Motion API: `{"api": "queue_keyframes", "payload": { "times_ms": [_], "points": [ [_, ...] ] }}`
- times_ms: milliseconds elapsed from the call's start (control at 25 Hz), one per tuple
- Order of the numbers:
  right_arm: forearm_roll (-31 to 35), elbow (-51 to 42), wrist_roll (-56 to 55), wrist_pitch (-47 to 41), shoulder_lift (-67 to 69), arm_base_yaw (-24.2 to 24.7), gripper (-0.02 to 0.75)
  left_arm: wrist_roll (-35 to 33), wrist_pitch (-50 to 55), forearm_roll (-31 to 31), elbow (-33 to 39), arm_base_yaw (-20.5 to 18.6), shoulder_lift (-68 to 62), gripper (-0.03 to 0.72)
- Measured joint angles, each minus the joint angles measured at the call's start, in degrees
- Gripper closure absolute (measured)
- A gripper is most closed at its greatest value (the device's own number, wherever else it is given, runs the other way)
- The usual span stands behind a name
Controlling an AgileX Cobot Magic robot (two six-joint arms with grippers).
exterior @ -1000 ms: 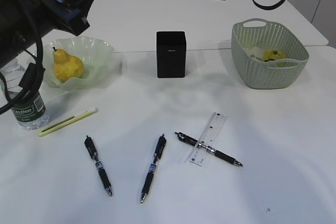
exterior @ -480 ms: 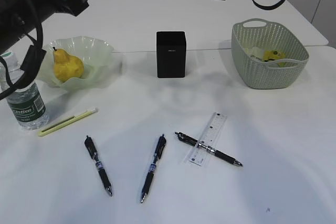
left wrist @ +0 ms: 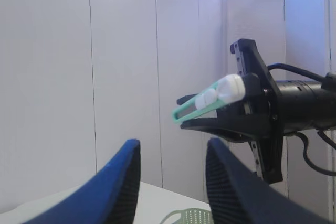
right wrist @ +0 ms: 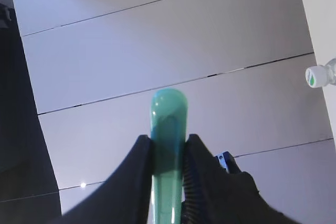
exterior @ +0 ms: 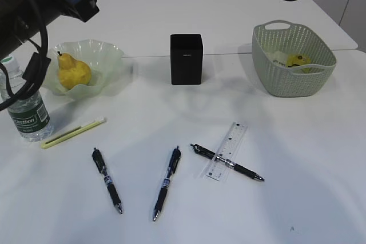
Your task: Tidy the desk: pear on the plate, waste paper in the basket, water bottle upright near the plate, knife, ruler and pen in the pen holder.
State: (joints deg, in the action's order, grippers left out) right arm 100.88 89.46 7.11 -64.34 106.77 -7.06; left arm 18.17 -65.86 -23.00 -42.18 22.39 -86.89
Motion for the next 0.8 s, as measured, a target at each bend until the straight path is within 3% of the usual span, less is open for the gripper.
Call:
{"api": "queue_keyframes", "payload": {
  "times_ms": [280,480,800],
  "points": [
    [0.2,1.0,-1.49,0.37,0.0,-0.1,0.573,-1.25,0.0,0.77,0.0,0.47,0.0,0.399],
    [0.23,2.06,-2.21,1.5,0.0,-0.57,0.572,-5.6,0.0,4.66,-0.11,4.32,0.0,0.399],
    [0.33,2.72,-2.41,1.99,0.0,-0.57,0.573,-6.98,0.0,6.45,-3.91,5.59,-0.35,0.399]
  ]
}}
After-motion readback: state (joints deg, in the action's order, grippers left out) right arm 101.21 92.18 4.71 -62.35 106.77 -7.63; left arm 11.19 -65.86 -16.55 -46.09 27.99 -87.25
